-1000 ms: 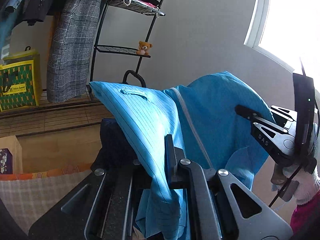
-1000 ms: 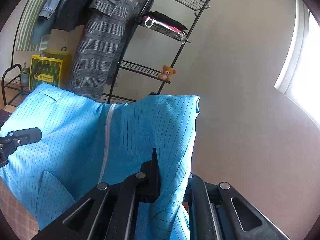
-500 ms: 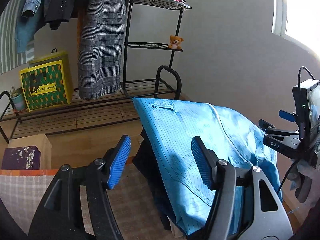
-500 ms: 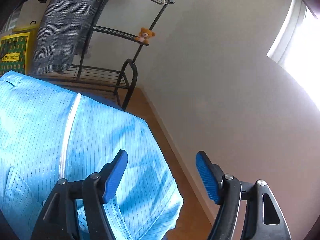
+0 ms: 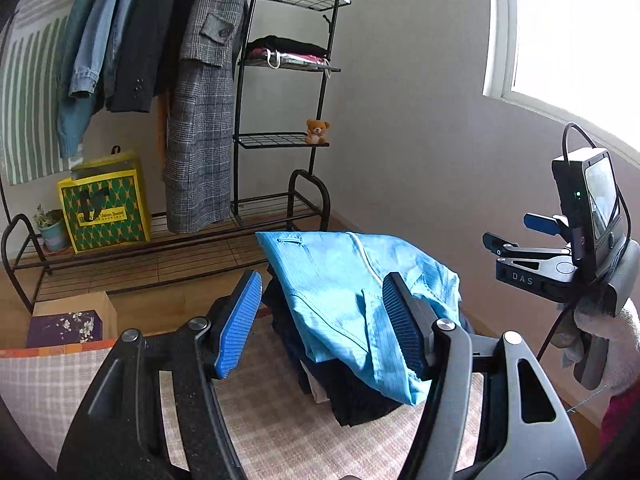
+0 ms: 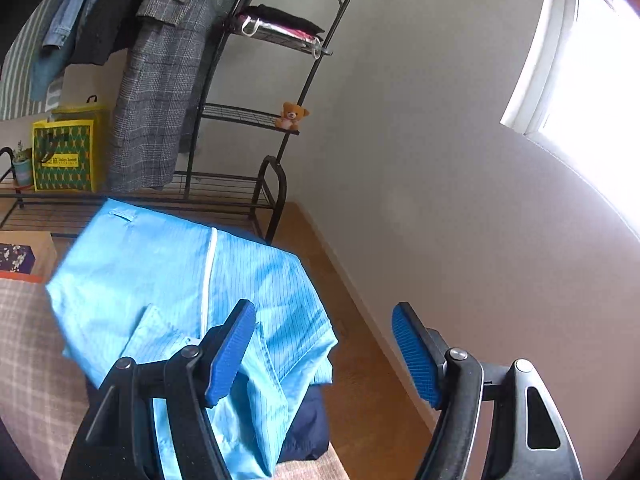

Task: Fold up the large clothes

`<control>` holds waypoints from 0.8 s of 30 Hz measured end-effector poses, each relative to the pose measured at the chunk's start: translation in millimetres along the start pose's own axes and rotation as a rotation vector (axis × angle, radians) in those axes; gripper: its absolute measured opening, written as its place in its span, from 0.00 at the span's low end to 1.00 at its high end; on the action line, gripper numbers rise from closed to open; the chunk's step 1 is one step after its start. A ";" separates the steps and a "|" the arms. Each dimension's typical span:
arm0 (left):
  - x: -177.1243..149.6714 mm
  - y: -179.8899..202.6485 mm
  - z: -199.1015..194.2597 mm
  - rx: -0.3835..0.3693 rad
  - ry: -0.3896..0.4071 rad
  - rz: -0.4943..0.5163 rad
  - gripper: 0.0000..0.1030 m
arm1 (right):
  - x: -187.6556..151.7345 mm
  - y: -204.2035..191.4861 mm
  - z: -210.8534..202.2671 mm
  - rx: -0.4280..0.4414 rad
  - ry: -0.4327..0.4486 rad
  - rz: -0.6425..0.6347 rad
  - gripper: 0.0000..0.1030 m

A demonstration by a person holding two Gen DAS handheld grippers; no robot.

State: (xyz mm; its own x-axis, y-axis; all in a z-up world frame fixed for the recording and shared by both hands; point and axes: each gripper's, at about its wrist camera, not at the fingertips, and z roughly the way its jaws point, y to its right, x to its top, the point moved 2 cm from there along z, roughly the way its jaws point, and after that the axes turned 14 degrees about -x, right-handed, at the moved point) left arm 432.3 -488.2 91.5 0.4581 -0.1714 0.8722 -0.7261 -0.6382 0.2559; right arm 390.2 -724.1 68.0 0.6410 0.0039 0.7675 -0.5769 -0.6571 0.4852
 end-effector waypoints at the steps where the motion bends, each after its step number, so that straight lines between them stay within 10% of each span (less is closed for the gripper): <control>1: 0.0 5.1 -15.7 -0.005 0.008 -0.004 0.62 | 1.1 5.5 -14.4 0.001 0.009 0.006 0.71; 24: -103.8 53.3 -299.0 0.000 0.090 0.038 0.81 | -86.1 40.2 -306.1 0.169 0.216 0.110 0.90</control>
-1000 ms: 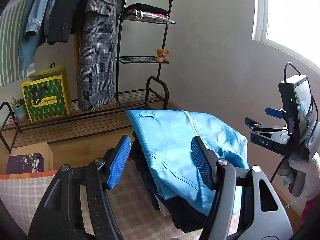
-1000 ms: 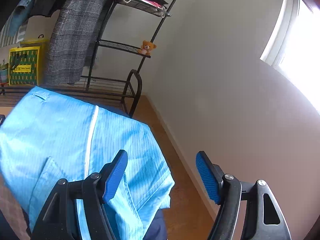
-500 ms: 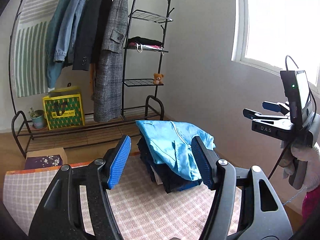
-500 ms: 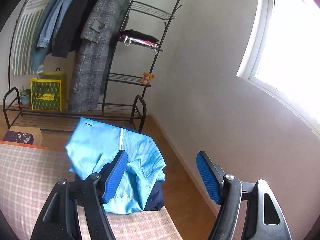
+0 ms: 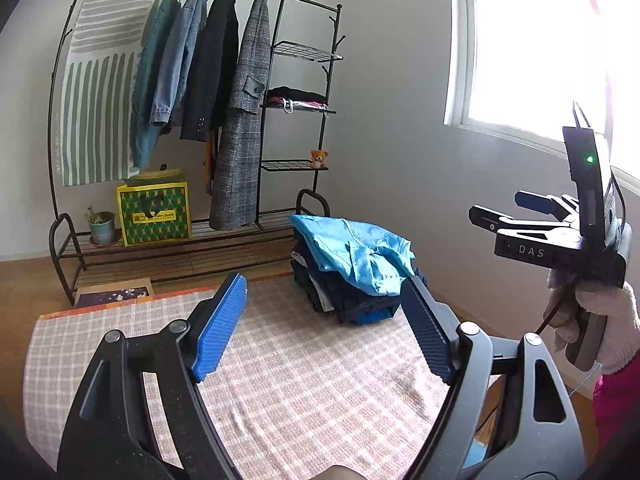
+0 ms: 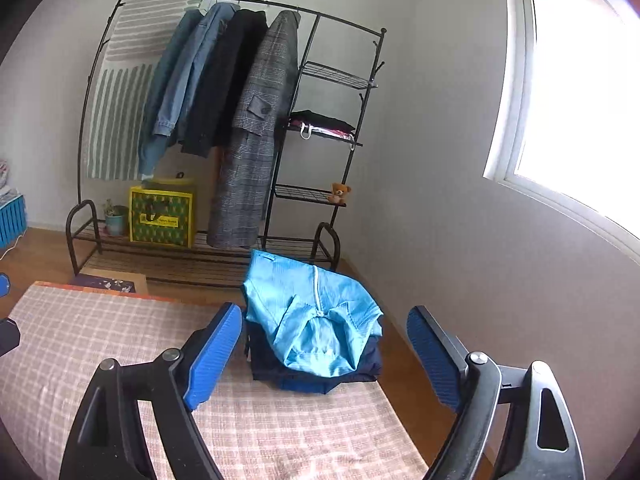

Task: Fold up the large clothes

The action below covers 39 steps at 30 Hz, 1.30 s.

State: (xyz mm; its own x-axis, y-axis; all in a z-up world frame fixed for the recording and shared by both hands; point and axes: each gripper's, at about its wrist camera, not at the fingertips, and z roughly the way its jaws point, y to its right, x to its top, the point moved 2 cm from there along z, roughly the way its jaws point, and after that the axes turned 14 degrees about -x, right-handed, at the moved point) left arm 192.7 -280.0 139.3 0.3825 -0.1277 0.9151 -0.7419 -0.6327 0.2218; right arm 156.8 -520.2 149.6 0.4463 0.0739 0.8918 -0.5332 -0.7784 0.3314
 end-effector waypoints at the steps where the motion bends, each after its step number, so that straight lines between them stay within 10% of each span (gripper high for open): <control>1: -5.4 0.4 -3.1 -0.003 -0.006 0.001 0.81 | -8.6 -3.4 -5.7 -0.001 0.007 -0.003 0.90; 12: -46.9 14.1 -9.9 0.019 -0.019 0.042 0.94 | -81.0 -4.4 -13.6 -0.009 -0.020 0.139 0.99; 39: -86.3 23.8 12.6 0.076 -0.088 0.116 1.00 | -117.5 -12.0 27.4 -0.065 -0.086 0.197 1.00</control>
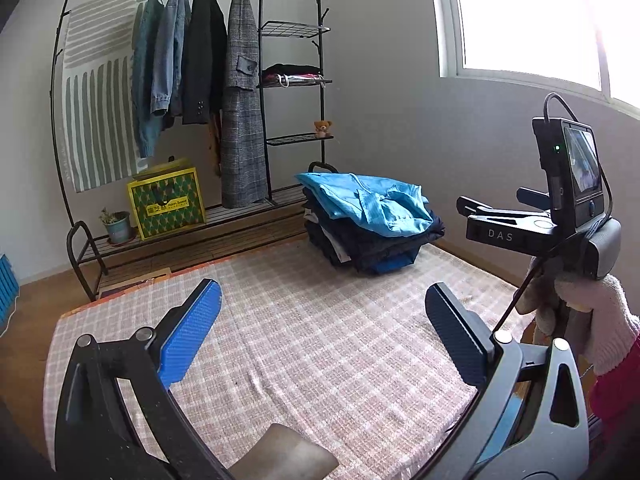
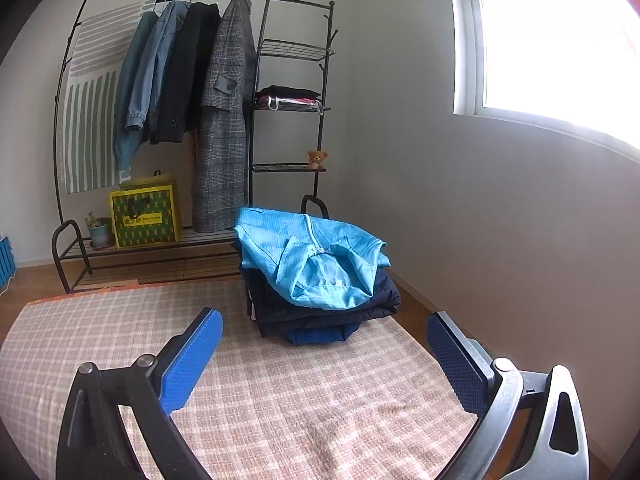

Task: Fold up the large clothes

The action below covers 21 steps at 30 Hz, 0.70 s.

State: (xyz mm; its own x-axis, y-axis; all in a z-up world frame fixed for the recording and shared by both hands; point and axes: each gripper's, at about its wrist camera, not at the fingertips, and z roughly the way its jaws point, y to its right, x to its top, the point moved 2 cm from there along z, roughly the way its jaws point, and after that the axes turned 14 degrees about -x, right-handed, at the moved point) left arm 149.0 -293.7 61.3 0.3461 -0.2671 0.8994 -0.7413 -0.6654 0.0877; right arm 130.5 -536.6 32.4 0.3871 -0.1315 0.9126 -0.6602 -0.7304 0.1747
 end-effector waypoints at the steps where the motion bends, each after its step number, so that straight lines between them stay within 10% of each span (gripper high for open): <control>1: -0.4 0.5 0.5 -0.003 -0.002 -0.001 1.00 | -0.3 0.8 1.0 0.001 -0.005 0.005 1.00; 21: -0.9 2.2 2.5 -0.035 -0.018 -0.005 1.00 | -4.9 -1.2 7.5 0.013 -0.038 0.019 1.00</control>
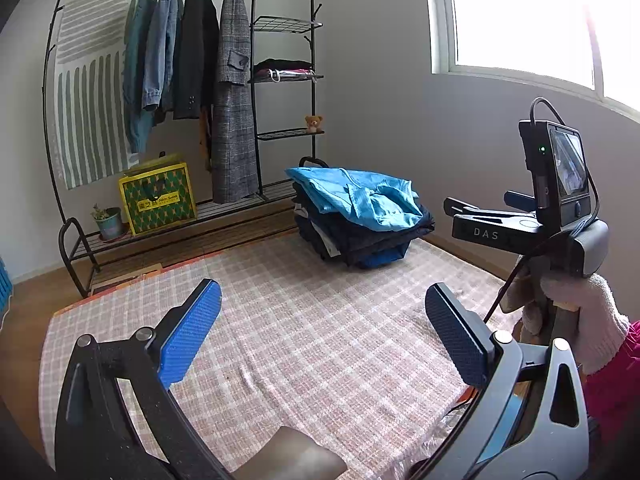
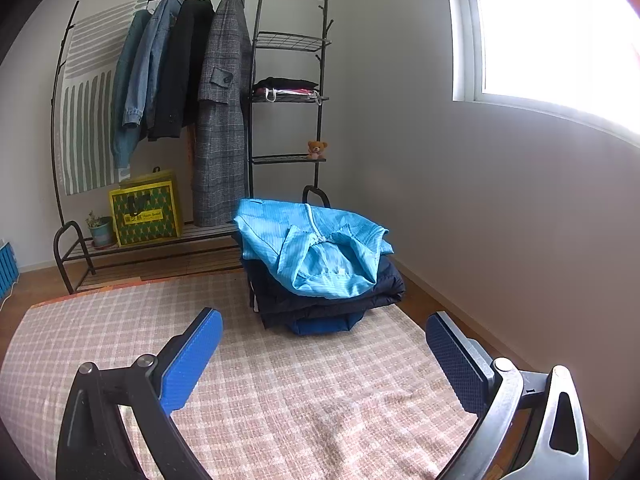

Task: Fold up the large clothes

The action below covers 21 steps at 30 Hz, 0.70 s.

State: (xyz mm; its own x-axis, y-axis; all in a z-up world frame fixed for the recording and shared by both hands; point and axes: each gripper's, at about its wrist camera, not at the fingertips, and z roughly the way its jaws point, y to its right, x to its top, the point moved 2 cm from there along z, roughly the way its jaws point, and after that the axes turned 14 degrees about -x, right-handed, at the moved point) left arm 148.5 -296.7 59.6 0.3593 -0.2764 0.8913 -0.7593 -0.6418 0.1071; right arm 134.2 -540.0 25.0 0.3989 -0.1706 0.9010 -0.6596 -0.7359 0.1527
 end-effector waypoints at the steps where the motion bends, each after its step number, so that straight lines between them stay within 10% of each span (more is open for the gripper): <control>1: 0.1 -0.1 -0.1 0.002 0.000 0.001 1.00 | -0.3 1.4 0.0 0.001 -0.002 0.004 1.00; 21: 0.6 4.3 1.7 0.000 -0.002 0.000 1.00 | -2.8 6.7 -3.6 -0.004 -0.007 0.012 1.00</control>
State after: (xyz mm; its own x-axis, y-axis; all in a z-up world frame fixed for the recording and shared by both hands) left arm 146.3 -300.9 59.9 0.3602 -0.2777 0.8906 -0.7596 -0.6415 0.1072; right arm 126.4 -542.1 25.1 0.3955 -0.1845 0.8997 -0.6668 -0.7314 0.1431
